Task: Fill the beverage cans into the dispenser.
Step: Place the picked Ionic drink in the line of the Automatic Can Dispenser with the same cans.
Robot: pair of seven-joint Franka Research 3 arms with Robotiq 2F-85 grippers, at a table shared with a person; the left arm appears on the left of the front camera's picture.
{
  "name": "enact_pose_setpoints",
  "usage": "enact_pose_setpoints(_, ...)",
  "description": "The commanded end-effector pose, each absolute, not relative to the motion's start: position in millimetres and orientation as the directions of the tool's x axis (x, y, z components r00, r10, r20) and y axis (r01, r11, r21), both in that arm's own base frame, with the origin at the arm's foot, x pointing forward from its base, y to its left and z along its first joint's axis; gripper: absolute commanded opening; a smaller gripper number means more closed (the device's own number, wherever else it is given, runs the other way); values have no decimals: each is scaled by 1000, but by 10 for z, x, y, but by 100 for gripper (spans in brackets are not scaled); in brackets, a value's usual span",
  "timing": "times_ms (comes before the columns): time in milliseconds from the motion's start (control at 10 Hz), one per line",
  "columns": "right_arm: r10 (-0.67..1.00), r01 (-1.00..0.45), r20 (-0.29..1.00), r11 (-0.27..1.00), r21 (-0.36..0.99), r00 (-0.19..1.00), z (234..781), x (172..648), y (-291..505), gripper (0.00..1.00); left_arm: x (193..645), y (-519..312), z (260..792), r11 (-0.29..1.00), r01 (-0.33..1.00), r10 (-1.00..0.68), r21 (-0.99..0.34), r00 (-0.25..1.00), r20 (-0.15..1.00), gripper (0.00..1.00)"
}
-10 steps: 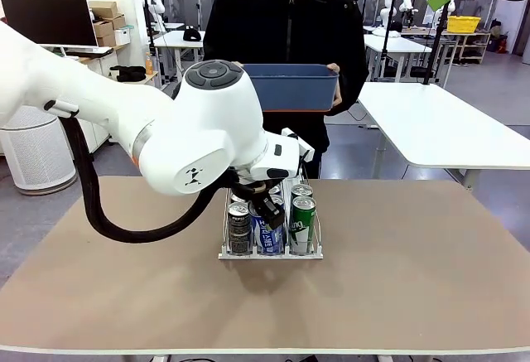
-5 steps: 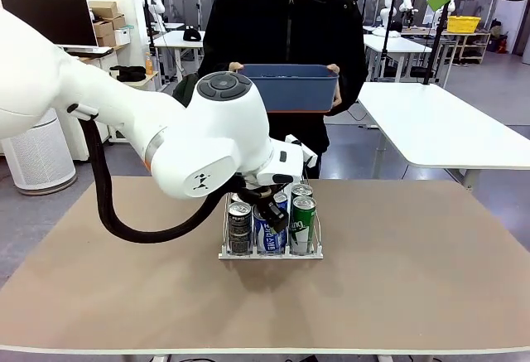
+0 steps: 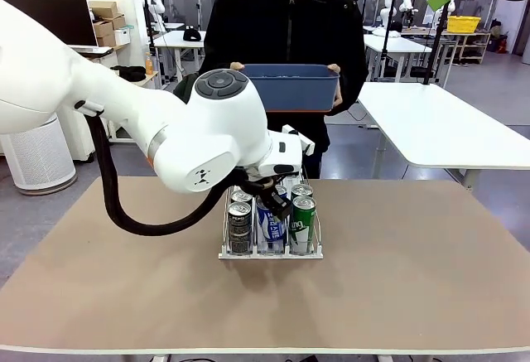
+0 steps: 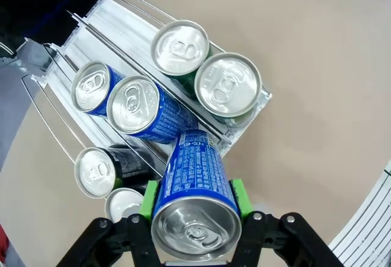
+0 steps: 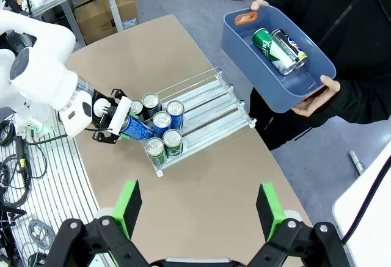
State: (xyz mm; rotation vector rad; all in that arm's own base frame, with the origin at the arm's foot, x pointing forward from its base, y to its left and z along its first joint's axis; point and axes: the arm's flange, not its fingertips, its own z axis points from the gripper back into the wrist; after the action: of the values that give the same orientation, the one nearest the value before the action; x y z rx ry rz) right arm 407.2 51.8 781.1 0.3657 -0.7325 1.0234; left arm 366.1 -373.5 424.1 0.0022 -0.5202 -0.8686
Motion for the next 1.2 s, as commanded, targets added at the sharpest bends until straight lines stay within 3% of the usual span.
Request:
enact_pose_setpoints(0,634,-873,706,485,-48,314,7808,4076,524,100,3870,-3817,4238,677,691,-707,253,517,483,57)
enact_pose_setpoints(1100,634,-873,706,485,-48,314,7808,4076,524,100,4322,-3766,3804,753,654,-622,80,666,411,57)
